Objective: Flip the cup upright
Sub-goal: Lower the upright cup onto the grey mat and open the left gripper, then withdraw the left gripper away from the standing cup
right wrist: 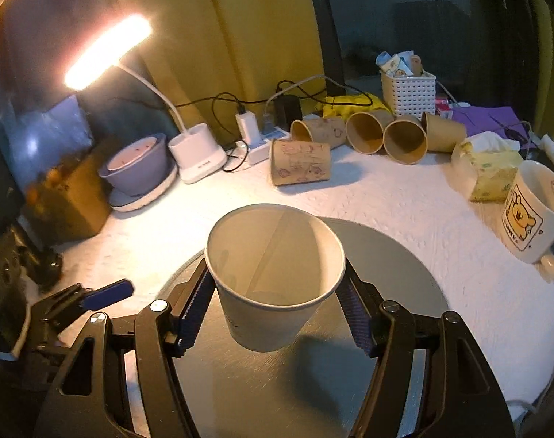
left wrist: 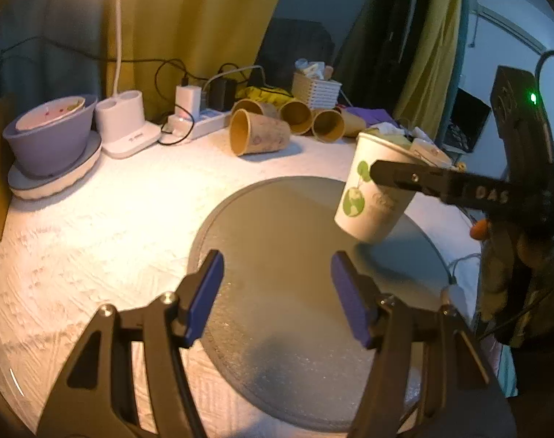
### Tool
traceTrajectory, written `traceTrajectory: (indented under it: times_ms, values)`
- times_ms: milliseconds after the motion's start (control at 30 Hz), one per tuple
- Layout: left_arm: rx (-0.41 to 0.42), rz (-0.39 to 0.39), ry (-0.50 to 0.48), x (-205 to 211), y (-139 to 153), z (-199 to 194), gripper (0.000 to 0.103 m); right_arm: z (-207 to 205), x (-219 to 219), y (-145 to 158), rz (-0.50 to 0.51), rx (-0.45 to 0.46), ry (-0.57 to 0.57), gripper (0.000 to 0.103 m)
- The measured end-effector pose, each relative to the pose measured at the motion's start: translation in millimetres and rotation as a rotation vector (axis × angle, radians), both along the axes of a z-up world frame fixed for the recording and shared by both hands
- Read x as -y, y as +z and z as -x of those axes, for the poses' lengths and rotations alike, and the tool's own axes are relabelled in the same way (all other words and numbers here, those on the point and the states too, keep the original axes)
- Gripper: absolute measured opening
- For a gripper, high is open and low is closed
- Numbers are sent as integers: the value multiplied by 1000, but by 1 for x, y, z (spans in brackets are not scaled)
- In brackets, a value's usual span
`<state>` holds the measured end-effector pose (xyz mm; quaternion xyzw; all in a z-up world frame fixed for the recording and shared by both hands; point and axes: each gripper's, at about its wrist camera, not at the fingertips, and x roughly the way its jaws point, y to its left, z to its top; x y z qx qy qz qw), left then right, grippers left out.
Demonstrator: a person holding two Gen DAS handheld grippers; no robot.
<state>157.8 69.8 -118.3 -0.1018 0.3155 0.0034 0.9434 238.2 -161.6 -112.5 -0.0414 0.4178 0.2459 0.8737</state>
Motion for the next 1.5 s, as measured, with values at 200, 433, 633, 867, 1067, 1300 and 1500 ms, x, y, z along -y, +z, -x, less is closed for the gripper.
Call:
traceTrajectory:
  times_ms: [200,433,633,867,1067,1300,1500]
  values:
    - [-24,20,22,-8,-4,-4,63,-7,-13,-15,118,103,10,69]
    - [-53,50,44,-15,-8,-10,66,-6,-25,-31,205,161,37,69]
    - [-59,46,48,-11,-7,-11,70,-4,-25,-40,221,152,26,69]
    - [-39,42,55,-7,0,-3,70,4,-22,-39,234,140,17,69]
    - [-22,36,51,2,7,9,70,17,-18,-38,232,107,7,76]
    - [-4,21,46,13,14,26,71,40,-10,-29,214,95,-13,76]
    - [25,28,39,22,21,41,85,62,-1,-19,204,96,-51,76]
